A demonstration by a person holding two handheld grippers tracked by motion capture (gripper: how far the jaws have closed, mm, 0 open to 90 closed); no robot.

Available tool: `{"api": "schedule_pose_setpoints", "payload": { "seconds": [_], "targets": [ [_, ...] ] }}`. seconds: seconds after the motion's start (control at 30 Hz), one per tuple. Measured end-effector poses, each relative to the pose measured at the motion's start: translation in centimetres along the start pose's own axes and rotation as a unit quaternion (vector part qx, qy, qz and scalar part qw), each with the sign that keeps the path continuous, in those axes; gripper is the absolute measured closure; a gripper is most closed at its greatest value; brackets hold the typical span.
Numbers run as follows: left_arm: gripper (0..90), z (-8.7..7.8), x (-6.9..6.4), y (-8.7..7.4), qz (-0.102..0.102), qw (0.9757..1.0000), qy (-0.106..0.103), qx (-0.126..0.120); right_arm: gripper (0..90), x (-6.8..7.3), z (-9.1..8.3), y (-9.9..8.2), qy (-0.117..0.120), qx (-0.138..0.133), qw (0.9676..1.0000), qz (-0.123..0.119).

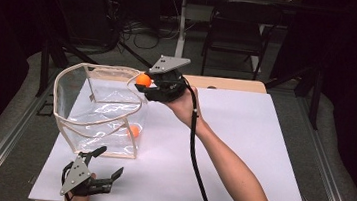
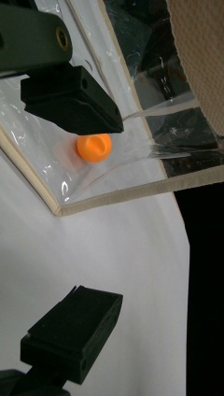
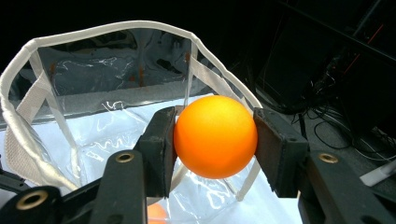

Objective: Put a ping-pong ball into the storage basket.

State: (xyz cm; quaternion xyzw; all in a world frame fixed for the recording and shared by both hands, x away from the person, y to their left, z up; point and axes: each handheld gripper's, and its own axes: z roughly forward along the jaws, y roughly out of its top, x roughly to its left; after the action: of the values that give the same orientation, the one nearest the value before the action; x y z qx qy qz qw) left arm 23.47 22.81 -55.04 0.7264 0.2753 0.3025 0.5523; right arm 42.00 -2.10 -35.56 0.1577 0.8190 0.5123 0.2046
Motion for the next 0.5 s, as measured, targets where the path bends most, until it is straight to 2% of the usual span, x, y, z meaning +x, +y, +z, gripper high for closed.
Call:
{"api": "schedule_pose_setpoints", "payload": {
  "seconds": [0.5],
  "targets": [
    [15.6, 0.0, -0.02, 0.0, 0.0, 1.0, -0.002, -0.001, 51.1, 0.7, 0.71, 0.66, 0.006, -0.005, 0.9999, -0.008]
  ]
}}
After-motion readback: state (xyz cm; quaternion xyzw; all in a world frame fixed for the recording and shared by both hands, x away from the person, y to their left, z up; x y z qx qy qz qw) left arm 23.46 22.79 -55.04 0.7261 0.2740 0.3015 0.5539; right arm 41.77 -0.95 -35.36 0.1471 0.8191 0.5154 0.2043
